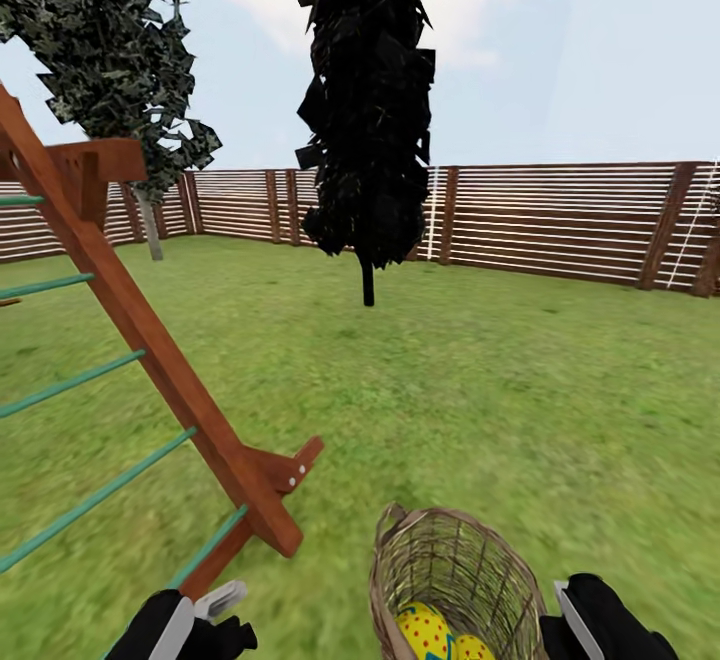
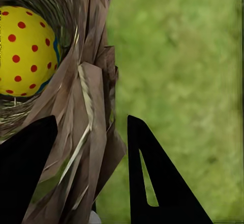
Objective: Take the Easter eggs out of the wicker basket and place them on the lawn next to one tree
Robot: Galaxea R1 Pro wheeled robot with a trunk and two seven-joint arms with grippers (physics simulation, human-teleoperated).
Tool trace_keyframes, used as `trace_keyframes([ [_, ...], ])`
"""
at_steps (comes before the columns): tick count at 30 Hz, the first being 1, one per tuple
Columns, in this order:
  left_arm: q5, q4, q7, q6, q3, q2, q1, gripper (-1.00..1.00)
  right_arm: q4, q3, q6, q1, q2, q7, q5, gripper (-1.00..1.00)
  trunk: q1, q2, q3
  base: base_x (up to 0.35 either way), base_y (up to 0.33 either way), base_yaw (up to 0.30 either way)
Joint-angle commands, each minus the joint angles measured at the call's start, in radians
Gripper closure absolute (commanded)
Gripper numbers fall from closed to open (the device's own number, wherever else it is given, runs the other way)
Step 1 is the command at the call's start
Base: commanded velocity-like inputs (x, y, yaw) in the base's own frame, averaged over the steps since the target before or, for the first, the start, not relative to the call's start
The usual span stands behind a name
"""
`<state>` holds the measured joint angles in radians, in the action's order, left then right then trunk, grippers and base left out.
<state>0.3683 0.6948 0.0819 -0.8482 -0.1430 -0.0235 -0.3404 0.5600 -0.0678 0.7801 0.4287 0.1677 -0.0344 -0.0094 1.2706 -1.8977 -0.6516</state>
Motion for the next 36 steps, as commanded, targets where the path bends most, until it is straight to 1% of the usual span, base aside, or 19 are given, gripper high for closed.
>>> trace_keyframes([
  [1, 0.011, 0.002, 0.009, -0.005, -0.001, 0.0, 0.0, -1.0, 0.001, -0.002, 0.004, 0.001, -0.002, -0.002, -0.011, 1.0, -0.004, 0.007, 0.002, 0.0, 0.0, -0.223],
  [29, 0.011, 0.002, 0.009, -0.005, -0.001, 0.0, 0.0, -1.0, 0.001, -0.002, 0.004, 0.001, 0.001, -0.002, -0.011, 1.0, -0.111, 0.203, 0.09, 0.0, 0.0, -0.237],
  [33, 0.012, 0.002, 0.001, -0.004, -0.001, 0.0, 0.0, -1.0, 0.0, -0.001, 0.005, 0.001, 0.0, -0.002, -0.011, 1.0, -0.111, 0.203, 0.09, 0.003, -0.003, -0.068],
  [36, 0.011, 0.002, 0.005, -0.005, -0.001, 0.01, 0.0, -1.0, 0.001, -0.002, 0.004, 0.001, -0.001, -0.002, -0.011, 1.0, -0.111, 0.203, 0.09, 0.184, -0.218, -0.002],
])
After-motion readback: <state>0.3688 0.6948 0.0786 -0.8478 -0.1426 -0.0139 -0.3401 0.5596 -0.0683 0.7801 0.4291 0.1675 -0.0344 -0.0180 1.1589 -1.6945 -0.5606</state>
